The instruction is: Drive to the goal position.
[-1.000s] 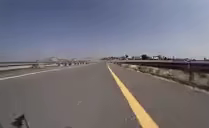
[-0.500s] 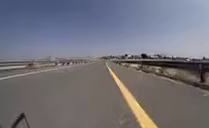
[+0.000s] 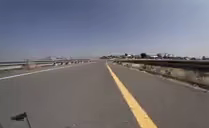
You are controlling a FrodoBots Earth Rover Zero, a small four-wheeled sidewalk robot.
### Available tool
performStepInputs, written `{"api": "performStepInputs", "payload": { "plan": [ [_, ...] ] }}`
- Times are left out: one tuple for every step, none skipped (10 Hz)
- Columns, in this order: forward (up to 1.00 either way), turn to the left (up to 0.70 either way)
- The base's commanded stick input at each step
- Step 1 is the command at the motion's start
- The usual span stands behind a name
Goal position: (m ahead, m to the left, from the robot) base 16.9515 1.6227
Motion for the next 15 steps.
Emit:
{"api": "performStepInputs", "payload": {
  "plan": [
    [1.00,0.00],
    [1.00,0.00],
    [1.00,0.00],
    [1.00,0.00],
    [1.00,0.00],
    [1.00,0.00],
    [1.00,0.00],
    [1.00,0.00],
    [1.00,0.00],
    [1.00,0.00],
    [1.00,0.00],
    [1.00,0.00],
    [1.00,0.00],
    [1.00,0.00],
    [1.00,0.00]
  ]
}}
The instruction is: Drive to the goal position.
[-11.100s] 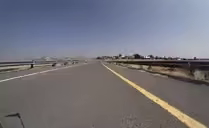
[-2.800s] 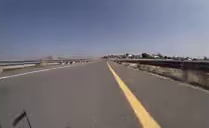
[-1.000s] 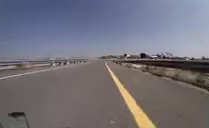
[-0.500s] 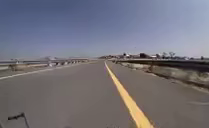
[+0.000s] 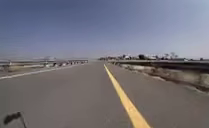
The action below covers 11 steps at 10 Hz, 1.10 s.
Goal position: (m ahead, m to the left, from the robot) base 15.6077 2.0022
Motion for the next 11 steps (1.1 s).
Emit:
{"api": "performStepInputs", "payload": {
  "plan": [
    [1.00,0.00],
    [1.00,0.00],
    [1.00,0.00],
    [1.00,0.00],
    [1.00,0.00],
    [1.00,0.00],
    [1.00,0.00],
    [1.00,0.27],
    [1.00,0.27],
    [1.00,0.27],
    [1.00,0.27]
  ]
}}
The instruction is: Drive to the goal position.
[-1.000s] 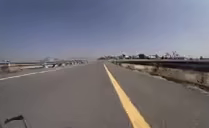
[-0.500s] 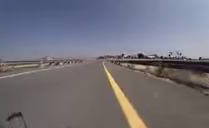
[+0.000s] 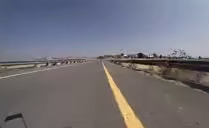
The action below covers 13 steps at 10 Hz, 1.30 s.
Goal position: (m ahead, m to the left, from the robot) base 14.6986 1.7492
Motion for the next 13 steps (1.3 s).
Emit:
{"api": "performStepInputs", "payload": {
  "plan": [
    [1.00,0.00],
    [1.00,0.00],
    [1.00,0.00],
    [1.00,0.00],
    [1.00,0.00],
    [1.00,0.00],
    [1.00,0.00],
    [1.00,0.00],
    [1.00,0.00],
    [1.00,0.00],
    [1.00,0.00],
    [1.00,0.00],
    [1.00,0.00]
  ]
}}
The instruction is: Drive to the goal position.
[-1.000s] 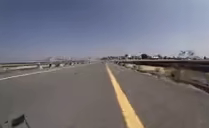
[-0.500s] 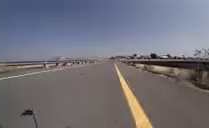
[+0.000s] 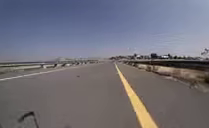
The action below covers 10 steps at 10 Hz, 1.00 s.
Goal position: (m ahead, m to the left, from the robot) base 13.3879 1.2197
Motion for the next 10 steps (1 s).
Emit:
{"api": "performStepInputs", "payload": {
  "plan": [
    [1.00,0.00],
    [1.00,0.00],
    [1.00,0.00],
    [1.00,0.00],
    [1.00,0.00],
    [1.00,0.00],
    [1.00,0.00],
    [1.00,0.00],
    [1.00,0.00],
    [1.00,0.00]
  ]
}}
